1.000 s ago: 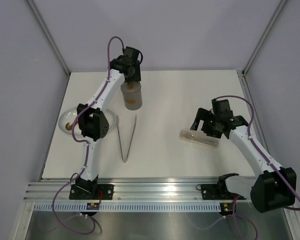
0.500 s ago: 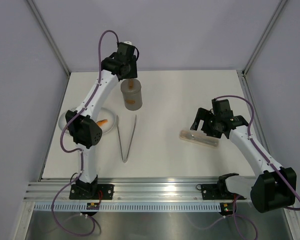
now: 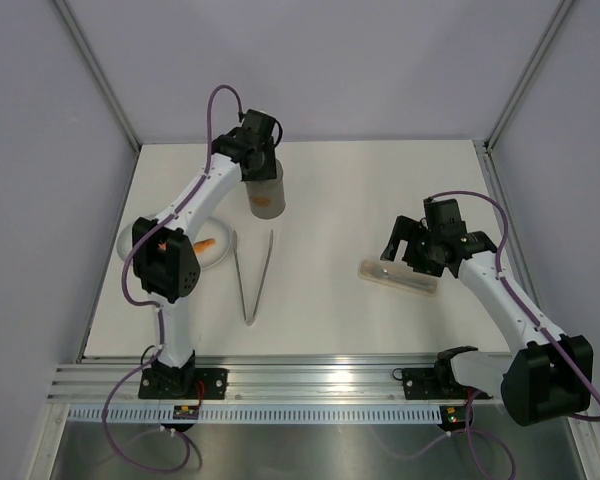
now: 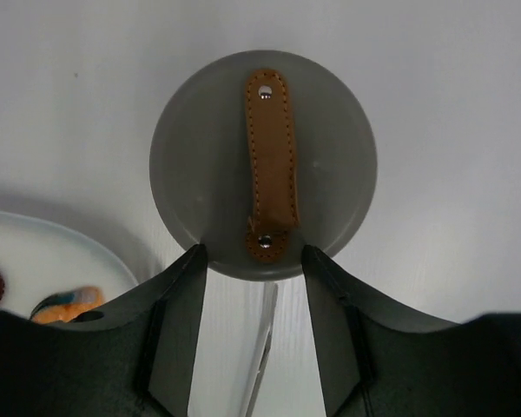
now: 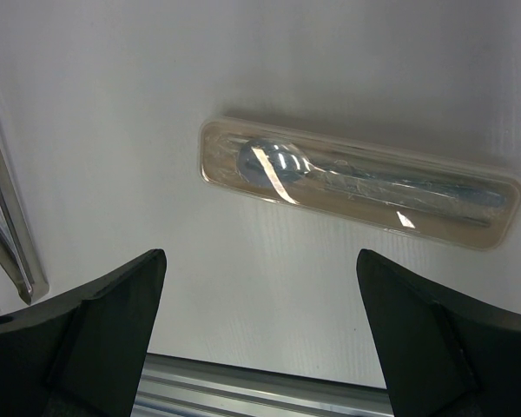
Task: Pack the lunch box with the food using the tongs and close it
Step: Close the box lid on the packing box, then reset both arms
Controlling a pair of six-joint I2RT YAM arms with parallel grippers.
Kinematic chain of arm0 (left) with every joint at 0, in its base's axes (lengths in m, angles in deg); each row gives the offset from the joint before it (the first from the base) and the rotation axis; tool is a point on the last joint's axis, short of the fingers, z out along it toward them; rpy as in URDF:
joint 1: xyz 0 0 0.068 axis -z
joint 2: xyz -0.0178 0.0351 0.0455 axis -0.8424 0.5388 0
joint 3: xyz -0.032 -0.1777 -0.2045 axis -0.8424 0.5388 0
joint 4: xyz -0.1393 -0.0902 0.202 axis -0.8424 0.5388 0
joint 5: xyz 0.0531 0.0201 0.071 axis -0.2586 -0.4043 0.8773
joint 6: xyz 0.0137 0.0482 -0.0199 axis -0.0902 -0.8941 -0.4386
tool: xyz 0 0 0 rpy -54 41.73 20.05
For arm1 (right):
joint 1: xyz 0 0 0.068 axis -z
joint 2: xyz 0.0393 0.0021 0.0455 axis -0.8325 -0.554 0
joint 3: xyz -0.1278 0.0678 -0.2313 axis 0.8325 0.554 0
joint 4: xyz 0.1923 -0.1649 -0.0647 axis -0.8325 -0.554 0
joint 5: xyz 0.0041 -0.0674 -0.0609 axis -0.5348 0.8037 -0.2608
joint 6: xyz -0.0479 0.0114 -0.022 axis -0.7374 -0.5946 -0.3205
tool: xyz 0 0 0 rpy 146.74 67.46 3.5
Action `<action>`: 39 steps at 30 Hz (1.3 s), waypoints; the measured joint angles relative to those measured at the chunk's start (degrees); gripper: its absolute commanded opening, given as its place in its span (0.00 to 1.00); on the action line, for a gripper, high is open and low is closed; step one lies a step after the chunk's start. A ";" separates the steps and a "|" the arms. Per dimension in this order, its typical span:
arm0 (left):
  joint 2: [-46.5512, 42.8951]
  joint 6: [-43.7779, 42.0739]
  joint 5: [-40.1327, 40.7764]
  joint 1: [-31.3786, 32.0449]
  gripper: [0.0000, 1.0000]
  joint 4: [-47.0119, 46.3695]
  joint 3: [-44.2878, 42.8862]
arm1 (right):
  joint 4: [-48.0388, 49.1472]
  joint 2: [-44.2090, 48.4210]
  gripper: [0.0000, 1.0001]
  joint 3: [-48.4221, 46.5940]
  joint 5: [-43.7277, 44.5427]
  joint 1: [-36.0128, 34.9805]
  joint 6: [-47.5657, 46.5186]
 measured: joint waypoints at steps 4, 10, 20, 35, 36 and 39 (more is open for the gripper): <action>0.85 0.92 -0.59 0.33 0.48 0.31 -0.26 | -0.07 0.35 0.99 0.17 0.00 0.00 -0.02; 1.99 0.57 1.51 2.01 0.50 6.54 -4.20 | -0.07 0.94 0.99 0.17 0.00 0.00 -0.02; -20.15 0.50 3.02 4.39 0.56 0.90 2.12 | -0.13 1.75 0.99 0.22 0.07 0.00 0.04; -46.90 6.38 -3.43 5.16 0.90 -11.21 43.58 | -7.28 4.63 1.00 -7.10 14.03 0.00 1.51; -48.06 6.80 -3.82 5.22 0.90 -11.23 46.01 | -7.39 5.20 1.00 -7.21 14.88 0.00 1.53; -52.52 7.89 -4.68 5.25 0.94 -11.23 51.82 | -7.61 6.51 0.99 -7.21 16.94 0.00 1.75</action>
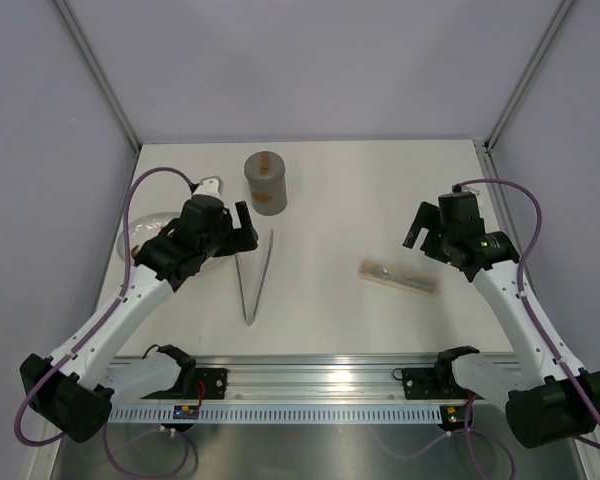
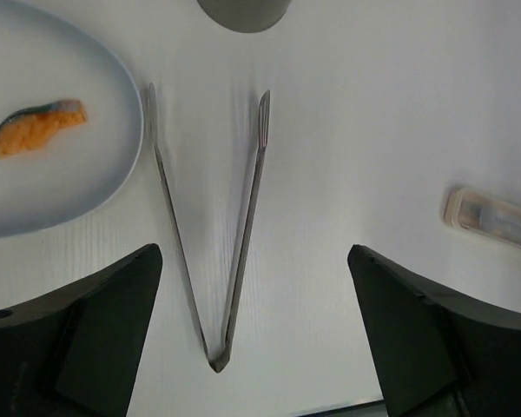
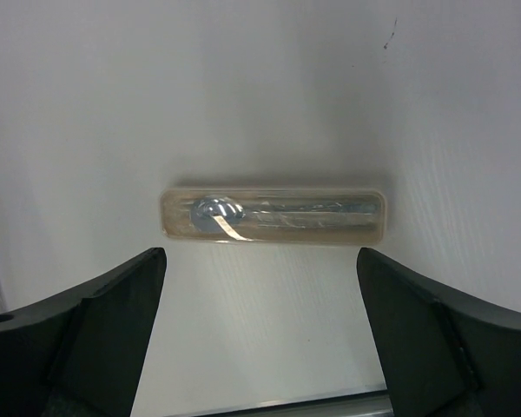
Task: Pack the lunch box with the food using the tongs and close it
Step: Reset both arms
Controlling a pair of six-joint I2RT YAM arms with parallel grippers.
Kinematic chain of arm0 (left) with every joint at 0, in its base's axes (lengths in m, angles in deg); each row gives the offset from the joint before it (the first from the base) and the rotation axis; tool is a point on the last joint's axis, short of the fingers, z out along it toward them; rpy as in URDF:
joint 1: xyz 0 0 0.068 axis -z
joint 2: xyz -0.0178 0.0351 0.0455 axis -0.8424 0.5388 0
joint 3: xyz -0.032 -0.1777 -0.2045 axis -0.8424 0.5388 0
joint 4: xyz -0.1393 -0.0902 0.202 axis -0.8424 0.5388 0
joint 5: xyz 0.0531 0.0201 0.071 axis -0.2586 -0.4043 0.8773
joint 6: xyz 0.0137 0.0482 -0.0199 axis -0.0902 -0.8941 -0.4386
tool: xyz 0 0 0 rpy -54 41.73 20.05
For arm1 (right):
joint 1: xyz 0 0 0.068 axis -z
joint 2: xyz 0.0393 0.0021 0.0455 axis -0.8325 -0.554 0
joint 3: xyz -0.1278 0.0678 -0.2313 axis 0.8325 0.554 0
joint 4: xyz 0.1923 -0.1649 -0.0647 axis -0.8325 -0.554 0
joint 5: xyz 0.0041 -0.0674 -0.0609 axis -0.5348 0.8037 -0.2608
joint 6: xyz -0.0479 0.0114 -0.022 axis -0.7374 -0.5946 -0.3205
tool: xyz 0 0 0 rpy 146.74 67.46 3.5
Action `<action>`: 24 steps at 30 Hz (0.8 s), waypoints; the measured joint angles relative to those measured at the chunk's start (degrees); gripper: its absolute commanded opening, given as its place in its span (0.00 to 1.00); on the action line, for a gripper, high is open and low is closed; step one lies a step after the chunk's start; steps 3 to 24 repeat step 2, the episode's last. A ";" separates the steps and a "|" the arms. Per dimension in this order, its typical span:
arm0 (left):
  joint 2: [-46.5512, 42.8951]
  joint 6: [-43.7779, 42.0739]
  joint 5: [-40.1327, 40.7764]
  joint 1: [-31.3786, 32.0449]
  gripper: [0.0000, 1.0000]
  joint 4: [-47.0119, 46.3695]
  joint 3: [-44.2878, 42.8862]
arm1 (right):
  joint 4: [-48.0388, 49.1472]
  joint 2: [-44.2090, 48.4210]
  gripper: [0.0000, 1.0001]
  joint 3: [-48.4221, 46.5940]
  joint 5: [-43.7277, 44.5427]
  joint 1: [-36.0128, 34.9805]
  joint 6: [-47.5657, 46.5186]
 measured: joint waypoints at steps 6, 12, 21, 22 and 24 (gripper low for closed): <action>-3.21 0.74 -0.26 0.00 0.95 -0.07 2.64 | 0.00 -0.13 0.99 0.00 0.57 0.00 0.22; -3.21 0.74 -0.26 0.00 0.95 -0.07 2.64 | 0.00 -0.13 0.99 0.00 0.57 0.00 0.22; -3.21 0.74 -0.26 0.00 0.95 -0.07 2.64 | 0.00 -0.13 0.99 0.00 0.57 0.00 0.22; -3.21 0.74 -0.26 0.00 0.95 -0.07 2.64 | 0.00 -0.13 0.99 0.00 0.57 0.00 0.22; -3.21 0.74 -0.26 0.00 0.95 -0.07 2.64 | 0.00 -0.13 0.99 0.00 0.57 0.00 0.22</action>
